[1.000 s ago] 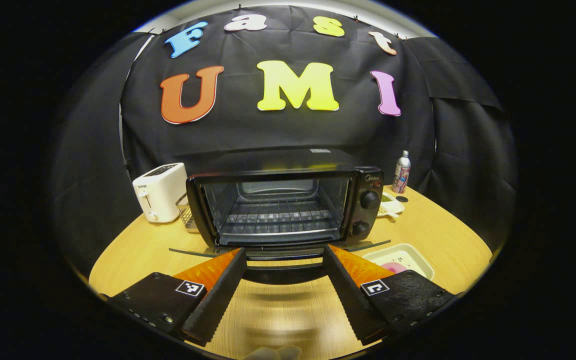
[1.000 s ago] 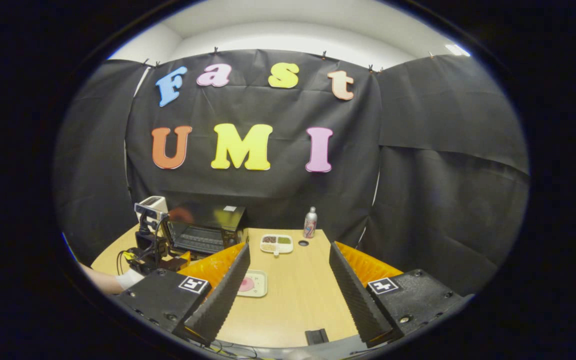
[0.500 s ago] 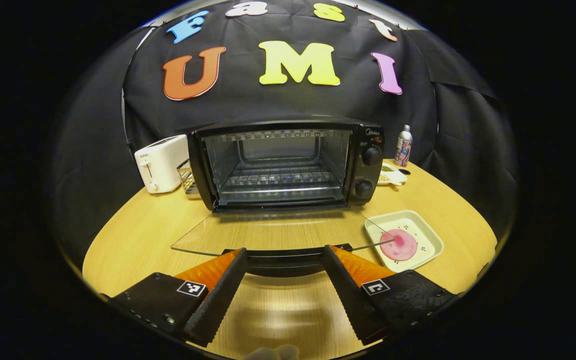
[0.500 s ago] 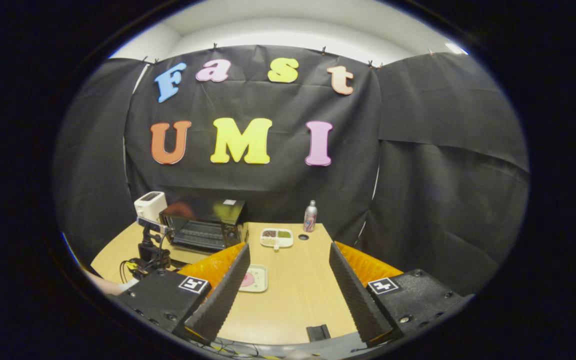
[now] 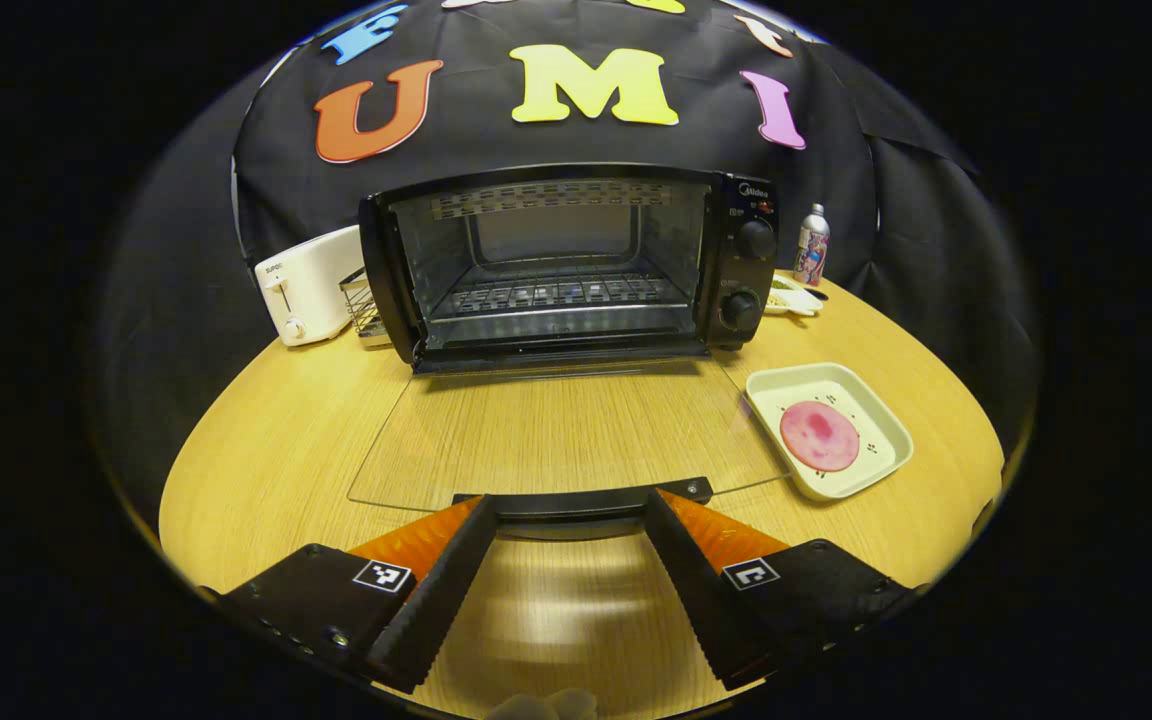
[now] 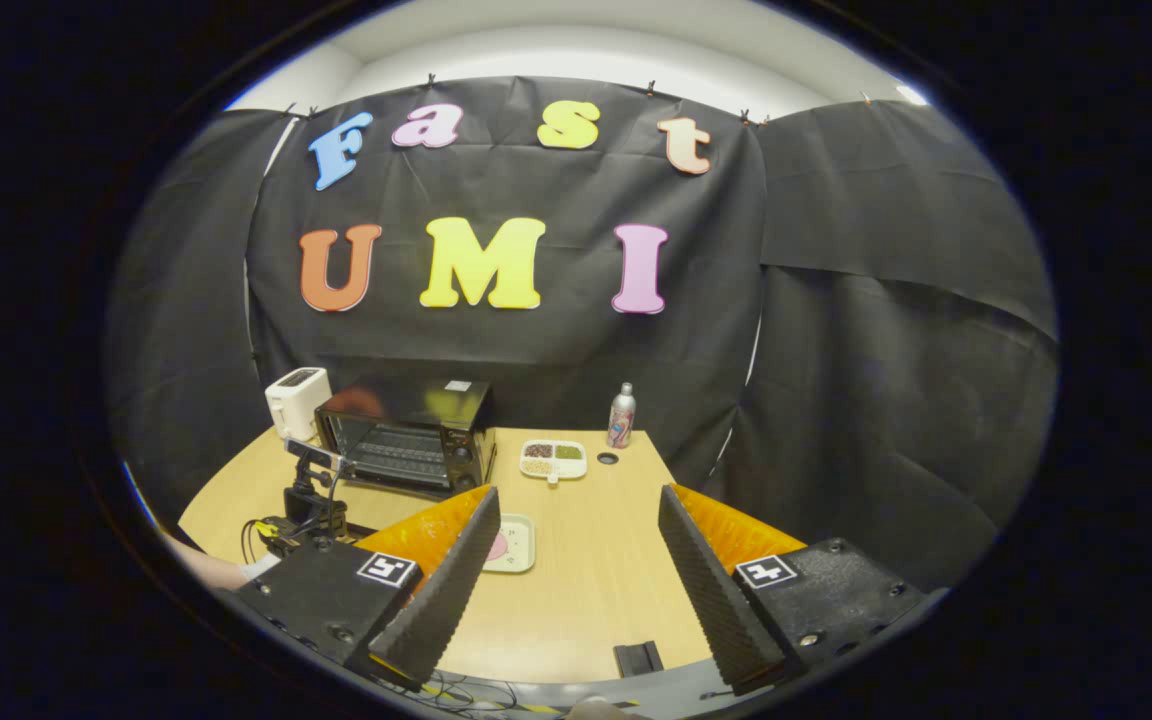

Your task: Open the electric oven with the left hand, put the food in, and close the electric oven.

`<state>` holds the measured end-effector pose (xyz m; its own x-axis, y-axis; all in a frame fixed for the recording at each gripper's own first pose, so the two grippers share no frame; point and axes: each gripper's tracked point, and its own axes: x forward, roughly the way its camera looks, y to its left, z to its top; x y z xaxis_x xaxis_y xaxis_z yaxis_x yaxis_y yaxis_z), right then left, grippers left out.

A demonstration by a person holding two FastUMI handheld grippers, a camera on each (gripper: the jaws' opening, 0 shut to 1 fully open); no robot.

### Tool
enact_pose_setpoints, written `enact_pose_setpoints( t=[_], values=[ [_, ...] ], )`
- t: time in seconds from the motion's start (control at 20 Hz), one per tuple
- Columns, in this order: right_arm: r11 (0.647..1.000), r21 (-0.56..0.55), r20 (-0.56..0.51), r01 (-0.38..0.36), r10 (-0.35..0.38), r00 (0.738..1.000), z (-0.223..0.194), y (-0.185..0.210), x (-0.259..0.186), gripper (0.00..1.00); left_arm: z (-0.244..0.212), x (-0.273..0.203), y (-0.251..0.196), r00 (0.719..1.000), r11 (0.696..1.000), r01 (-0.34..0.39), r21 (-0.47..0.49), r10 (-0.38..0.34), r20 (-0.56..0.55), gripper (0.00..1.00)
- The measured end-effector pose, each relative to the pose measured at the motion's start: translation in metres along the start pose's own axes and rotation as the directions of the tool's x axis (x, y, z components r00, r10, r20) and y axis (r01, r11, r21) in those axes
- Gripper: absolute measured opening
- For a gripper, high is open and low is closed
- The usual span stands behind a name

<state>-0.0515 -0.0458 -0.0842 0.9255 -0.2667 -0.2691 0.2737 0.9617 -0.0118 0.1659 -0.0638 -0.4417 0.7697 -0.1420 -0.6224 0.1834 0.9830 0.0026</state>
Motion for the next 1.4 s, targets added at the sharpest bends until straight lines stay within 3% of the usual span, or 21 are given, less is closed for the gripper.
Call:
enact_pose_setpoints(
  t=[0.25, 0.6, 0.75, 0.95, 1.0, 1.05, 1.3, 1.35, 1.4],
  values=[
    [0.999, 0.003, -0.042, -0.032, 0.032, 0.999, -0.019, -0.001, 0.026, 1.00, 0.012, -0.024, 0.016, 0.999, 0.999, -0.007, -0.033, 0.009, 0.052, 0.97],
    [0.992, 0.010, -0.178, -0.124, 0.124, 0.976, -0.080, 0.001, 0.113, 0.97, 0.071, -0.123, 0.045, 0.975, 0.996, -0.050, -0.079, 0.066, 0.211, 0.97],
    [0.985, 0.039, -0.262, -0.169, 0.173, 0.949, -0.116, 0.007, 0.159, 0.95, 0.095, -0.173, 0.045, 0.960, 0.993, -0.073, -0.090, 0.095, 0.262, 0.97],
    [0.972, 0.059, -0.362, -0.226, 0.232, 0.903, -0.157, 0.022, 0.214, 0.82, 0.125, -0.228, 0.035, 0.938, 0.990, -0.092, -0.102, 0.121, 0.326, 0.96],
    [0.968, 0.062, -0.381, -0.243, 0.248, 0.891, -0.166, 0.027, 0.228, 0.85, 0.134, -0.239, 0.033, 0.931, 0.990, -0.092, -0.108, 0.124, 0.343, 0.96],
    [0.964, 0.068, -0.400, -0.257, 0.262, 0.878, -0.174, 0.032, 0.242, 0.76, 0.138, -0.247, 0.030, 0.927, 0.989, -0.096, -0.114, 0.131, 0.353, 0.96],
    [0.942, 0.108, -0.491, -0.317, 0.327, 0.807, -0.207, 0.057, 0.290, 0.73, 0.163, -0.279, 0.023, 0.903, 0.981, -0.148, -0.123, 0.185, 0.387, 0.96],
    [0.941, 0.101, -0.505, -0.323, 0.328, 0.799, -0.213, 0.059, 0.300, 0.59, 0.166, -0.281, 0.021, 0.900, 0.978, -0.158, -0.133, 0.198, 0.388, 0.96],
    [0.941, 0.091, -0.530, -0.327, 0.324, 0.784, -0.218, 0.059, 0.306, 0.55, 0.168, -0.284, 0.019, 0.898, 0.975, -0.168, -0.143, 0.211, 0.387, 0.97]
  ],
)
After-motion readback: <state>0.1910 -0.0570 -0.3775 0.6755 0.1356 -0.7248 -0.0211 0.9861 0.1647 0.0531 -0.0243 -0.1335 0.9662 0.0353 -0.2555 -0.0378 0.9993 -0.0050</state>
